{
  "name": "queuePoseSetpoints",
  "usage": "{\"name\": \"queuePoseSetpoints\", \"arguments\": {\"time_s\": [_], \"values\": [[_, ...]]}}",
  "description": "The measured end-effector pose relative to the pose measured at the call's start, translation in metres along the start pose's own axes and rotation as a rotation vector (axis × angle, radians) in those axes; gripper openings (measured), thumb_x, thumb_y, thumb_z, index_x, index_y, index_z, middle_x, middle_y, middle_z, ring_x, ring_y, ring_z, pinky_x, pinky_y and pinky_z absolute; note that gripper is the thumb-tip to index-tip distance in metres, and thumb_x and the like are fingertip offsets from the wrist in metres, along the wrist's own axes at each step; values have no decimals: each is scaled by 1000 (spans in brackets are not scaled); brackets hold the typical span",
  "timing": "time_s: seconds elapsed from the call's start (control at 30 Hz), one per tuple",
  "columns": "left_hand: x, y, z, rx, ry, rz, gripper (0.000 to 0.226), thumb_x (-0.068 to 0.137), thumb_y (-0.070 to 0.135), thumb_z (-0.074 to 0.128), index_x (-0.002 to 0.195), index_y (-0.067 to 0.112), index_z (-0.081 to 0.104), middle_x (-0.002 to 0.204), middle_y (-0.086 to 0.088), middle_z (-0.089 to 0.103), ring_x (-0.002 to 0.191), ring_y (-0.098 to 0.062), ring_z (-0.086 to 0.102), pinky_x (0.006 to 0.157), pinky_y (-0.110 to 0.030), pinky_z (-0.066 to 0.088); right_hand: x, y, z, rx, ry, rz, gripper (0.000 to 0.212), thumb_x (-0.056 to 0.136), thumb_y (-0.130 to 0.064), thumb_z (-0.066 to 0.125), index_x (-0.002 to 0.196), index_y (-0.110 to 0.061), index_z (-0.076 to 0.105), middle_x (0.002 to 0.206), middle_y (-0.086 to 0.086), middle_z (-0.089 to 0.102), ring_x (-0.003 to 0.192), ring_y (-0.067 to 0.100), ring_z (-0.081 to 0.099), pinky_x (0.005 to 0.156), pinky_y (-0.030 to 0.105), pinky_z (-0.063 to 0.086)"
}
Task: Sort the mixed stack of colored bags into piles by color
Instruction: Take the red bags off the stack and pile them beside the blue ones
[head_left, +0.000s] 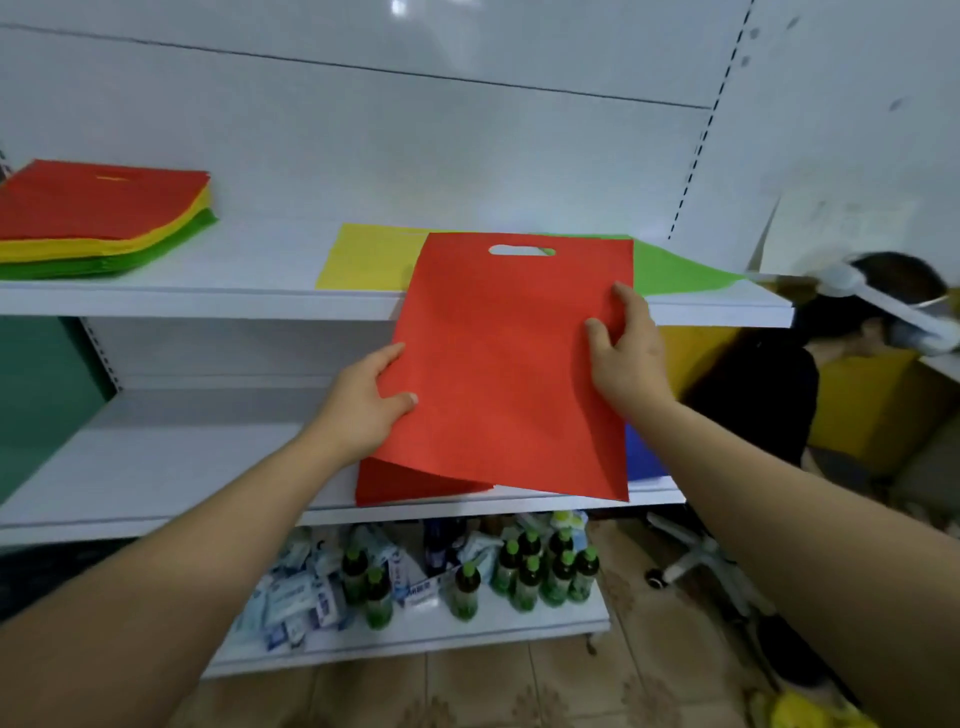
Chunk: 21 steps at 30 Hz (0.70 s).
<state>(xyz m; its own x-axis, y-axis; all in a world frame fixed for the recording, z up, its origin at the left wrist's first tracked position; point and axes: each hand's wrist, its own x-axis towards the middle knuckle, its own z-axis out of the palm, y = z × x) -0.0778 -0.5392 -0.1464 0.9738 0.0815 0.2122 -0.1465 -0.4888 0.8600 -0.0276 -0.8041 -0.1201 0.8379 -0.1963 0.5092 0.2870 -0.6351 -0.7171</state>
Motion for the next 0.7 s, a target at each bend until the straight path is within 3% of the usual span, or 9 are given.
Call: {"name": "queuePoseSetpoints", "arguments": {"time_s": [0.13,0.3,0.43,0.7], "values": [[-32,-13,27,27,-50,-81,63,90,9,61,146,18,33,134,2,46,108,-7,46,83,-21,41,-30,37,-3,-5,-54,55,51,95,-21,54,144,-14,38,144,5,45,129,19,43,103,19,27],[-70,-44,49,44,-58,-169,64,89,9,63,145,18,35,141,-5,46,113,-11,49,90,-23,41,-72,72,6,1,-131,153,51,95,-24,54,143,-17,38,140,5,48,125,21,47,102,24,31],[-94,-64,59,58,-53,-230,62,89,7,63,144,15,37,141,-3,46,111,-5,43,89,-19,38,-96,87,17,-37,-216,197,51,96,-25,52,144,-15,36,142,7,46,128,23,45,103,25,31],[-92,-100,52,24,-50,-338,61,88,3,62,144,12,37,141,-9,46,116,-19,52,91,-26,43,-100,92,60,-55,-339,225,47,97,-24,51,142,-15,39,139,11,48,125,26,45,101,28,33]]}}
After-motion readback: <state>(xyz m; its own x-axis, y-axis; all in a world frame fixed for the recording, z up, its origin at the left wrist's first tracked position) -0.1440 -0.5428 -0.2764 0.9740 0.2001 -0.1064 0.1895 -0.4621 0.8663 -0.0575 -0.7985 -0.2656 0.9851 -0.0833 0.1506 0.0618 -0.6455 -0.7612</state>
